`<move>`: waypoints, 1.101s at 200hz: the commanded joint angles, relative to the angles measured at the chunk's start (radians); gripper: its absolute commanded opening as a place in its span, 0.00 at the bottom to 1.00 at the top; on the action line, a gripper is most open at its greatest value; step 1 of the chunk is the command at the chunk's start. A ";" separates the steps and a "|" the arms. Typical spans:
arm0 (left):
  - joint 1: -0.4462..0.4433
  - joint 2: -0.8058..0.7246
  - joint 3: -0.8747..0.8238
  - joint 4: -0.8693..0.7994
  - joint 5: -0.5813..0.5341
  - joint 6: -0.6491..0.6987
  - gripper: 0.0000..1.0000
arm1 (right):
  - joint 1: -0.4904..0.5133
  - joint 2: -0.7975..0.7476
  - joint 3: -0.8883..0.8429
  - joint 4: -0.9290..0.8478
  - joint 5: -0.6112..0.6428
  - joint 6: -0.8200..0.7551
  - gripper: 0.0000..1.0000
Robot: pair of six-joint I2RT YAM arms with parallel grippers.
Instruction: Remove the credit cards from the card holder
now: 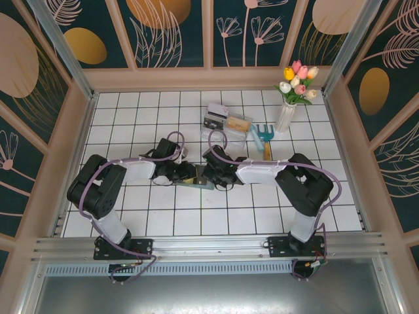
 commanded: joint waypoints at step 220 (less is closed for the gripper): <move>0.006 -0.088 -0.001 -0.149 -0.135 0.110 0.00 | -0.018 0.029 -0.043 -0.088 0.012 0.049 0.11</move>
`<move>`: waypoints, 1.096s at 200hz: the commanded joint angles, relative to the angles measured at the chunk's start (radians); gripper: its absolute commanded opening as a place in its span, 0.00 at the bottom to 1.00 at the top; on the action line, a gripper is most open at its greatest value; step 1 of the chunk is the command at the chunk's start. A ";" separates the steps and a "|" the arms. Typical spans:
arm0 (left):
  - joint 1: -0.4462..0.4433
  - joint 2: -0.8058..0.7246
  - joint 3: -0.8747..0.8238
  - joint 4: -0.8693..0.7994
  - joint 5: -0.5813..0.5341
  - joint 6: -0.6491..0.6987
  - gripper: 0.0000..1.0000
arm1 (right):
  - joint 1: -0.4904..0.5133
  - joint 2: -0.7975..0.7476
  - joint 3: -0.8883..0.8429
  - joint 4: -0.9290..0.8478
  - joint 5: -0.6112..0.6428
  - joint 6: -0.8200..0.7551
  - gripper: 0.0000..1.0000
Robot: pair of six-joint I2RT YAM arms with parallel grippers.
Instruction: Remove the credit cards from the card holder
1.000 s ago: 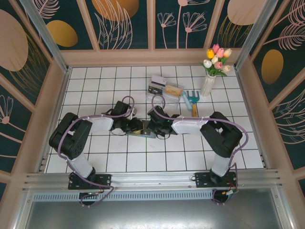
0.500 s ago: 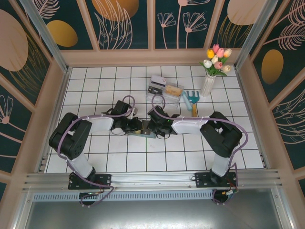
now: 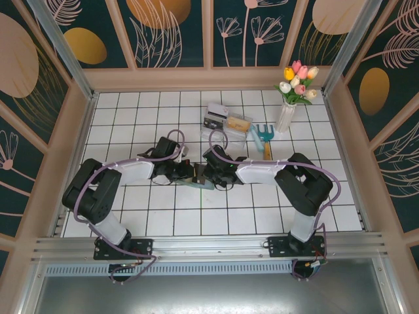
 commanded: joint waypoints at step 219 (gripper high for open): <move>0.060 -0.400 0.085 0.185 0.096 -0.217 0.00 | -0.203 -0.414 -0.198 0.661 -0.373 -0.250 0.61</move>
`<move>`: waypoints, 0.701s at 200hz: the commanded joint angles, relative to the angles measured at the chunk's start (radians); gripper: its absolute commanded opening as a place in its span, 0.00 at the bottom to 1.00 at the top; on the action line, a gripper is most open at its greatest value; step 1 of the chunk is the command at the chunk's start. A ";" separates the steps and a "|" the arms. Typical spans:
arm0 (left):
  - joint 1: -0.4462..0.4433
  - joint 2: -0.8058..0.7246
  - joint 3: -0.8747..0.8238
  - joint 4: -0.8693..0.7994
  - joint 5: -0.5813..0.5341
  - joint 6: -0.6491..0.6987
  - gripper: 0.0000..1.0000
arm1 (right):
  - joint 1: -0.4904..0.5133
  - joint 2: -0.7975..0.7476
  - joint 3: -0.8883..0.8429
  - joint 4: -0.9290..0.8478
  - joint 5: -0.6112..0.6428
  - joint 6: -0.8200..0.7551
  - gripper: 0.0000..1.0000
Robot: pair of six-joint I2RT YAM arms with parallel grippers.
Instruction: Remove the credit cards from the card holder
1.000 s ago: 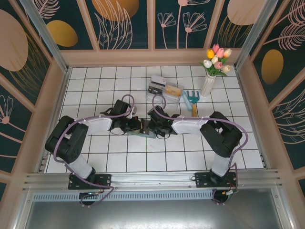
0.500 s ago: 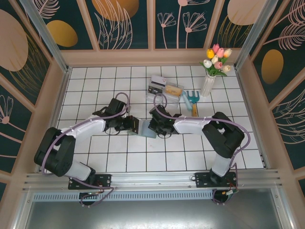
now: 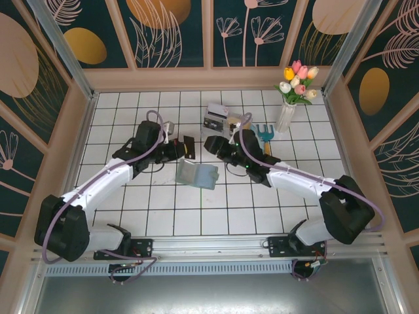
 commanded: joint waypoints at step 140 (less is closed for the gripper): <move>0.084 -0.092 -0.096 0.453 0.253 -0.323 0.00 | -0.052 0.109 0.002 0.618 -0.328 0.213 0.33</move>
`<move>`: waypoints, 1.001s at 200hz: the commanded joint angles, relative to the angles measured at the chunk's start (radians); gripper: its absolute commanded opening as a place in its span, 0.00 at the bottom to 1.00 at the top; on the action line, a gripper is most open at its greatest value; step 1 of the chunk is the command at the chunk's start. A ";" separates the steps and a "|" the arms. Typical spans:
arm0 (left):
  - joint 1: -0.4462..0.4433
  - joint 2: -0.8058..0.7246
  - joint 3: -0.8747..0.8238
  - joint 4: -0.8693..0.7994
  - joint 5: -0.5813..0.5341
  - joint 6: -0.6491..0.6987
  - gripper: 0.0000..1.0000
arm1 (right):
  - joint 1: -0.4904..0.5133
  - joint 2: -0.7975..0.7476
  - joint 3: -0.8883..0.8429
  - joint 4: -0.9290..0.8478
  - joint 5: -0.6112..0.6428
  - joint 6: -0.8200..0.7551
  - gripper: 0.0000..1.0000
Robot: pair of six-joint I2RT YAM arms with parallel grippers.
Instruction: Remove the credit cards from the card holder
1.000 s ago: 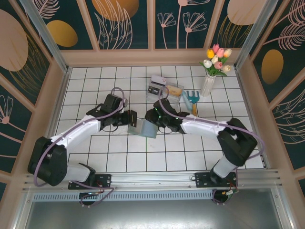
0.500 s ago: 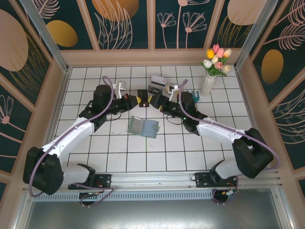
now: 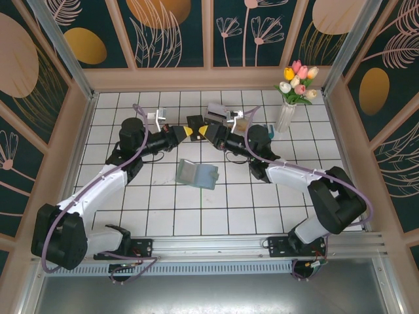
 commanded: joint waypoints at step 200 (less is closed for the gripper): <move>0.084 -0.018 0.132 -0.680 -0.485 0.475 0.98 | -0.082 0.003 0.271 -0.723 0.213 -0.815 0.00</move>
